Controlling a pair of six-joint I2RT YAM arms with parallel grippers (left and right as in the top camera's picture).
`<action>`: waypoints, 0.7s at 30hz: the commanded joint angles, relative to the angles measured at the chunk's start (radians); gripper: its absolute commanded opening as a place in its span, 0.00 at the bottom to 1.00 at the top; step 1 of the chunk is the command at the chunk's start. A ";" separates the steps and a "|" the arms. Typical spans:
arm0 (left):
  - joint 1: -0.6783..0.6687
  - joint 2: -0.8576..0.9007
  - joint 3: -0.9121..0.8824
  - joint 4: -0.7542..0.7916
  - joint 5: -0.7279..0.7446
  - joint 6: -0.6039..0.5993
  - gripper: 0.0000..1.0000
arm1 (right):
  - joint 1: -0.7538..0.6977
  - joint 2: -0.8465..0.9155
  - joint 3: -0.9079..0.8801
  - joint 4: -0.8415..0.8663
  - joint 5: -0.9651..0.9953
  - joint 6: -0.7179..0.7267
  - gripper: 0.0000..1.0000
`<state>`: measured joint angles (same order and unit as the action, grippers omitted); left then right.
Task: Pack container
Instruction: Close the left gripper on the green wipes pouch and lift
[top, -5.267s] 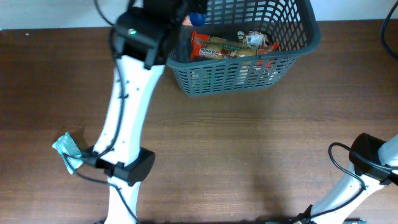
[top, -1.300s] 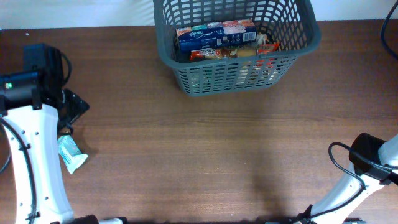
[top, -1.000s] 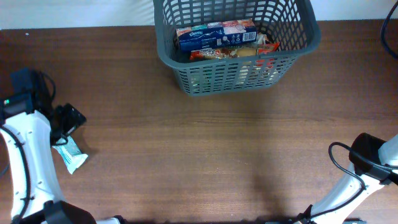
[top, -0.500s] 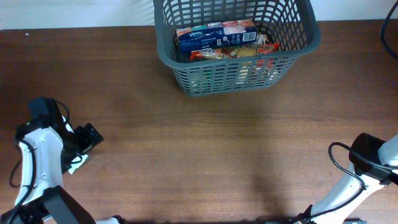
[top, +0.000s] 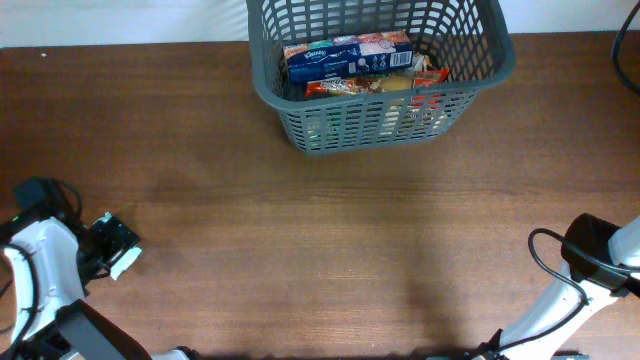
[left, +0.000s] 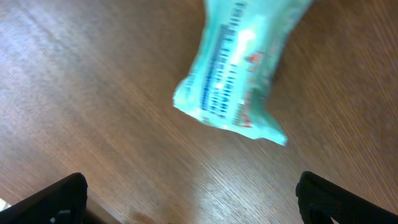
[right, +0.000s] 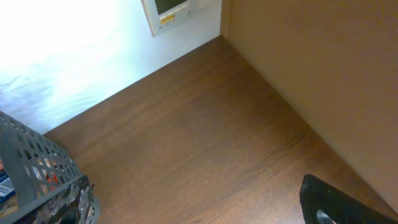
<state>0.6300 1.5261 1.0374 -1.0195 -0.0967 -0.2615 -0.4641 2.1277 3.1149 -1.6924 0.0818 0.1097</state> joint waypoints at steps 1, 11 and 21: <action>0.041 -0.004 -0.005 0.019 0.023 -0.009 0.99 | -0.001 0.005 -0.003 -0.006 0.005 0.011 0.99; 0.042 -0.003 -0.006 0.209 0.138 0.101 0.99 | -0.001 0.005 -0.003 -0.006 0.005 0.011 0.99; 0.042 0.090 -0.006 0.262 0.142 0.164 0.99 | -0.001 0.005 -0.003 -0.006 0.005 0.011 0.99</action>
<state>0.6682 1.5532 1.0374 -0.7658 0.0277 -0.1501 -0.4641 2.1273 3.1149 -1.6920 0.0818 0.1097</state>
